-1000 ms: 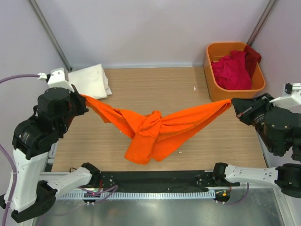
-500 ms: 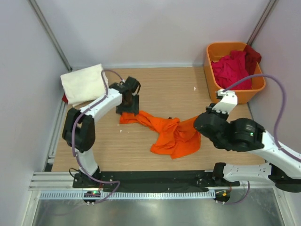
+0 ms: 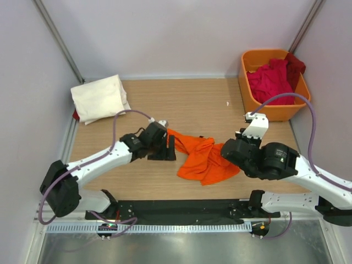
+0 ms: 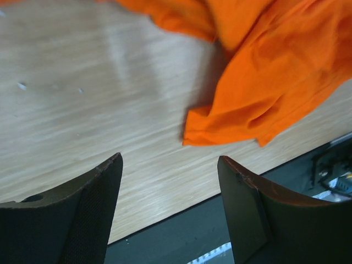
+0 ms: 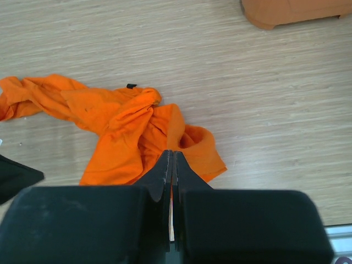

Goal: Fold and stack the t-shirts
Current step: Flatten the tshirt out

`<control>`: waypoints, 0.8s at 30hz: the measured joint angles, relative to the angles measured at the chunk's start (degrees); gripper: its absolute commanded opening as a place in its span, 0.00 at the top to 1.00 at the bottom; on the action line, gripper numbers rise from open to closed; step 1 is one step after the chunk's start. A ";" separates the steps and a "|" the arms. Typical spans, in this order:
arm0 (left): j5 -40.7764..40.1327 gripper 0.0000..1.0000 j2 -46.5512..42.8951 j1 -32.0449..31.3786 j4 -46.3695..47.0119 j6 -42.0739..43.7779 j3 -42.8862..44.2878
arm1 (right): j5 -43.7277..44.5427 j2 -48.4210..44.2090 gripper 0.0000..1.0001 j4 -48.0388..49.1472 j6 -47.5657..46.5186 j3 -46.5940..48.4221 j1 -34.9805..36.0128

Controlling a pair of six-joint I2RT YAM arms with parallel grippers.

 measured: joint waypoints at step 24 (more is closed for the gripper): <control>2.86 0.67 14.99 -11.32 17.99 -7.10 -8.20 | -3.08 -2.82 0.99 1.40 1.64 -4.90 0.00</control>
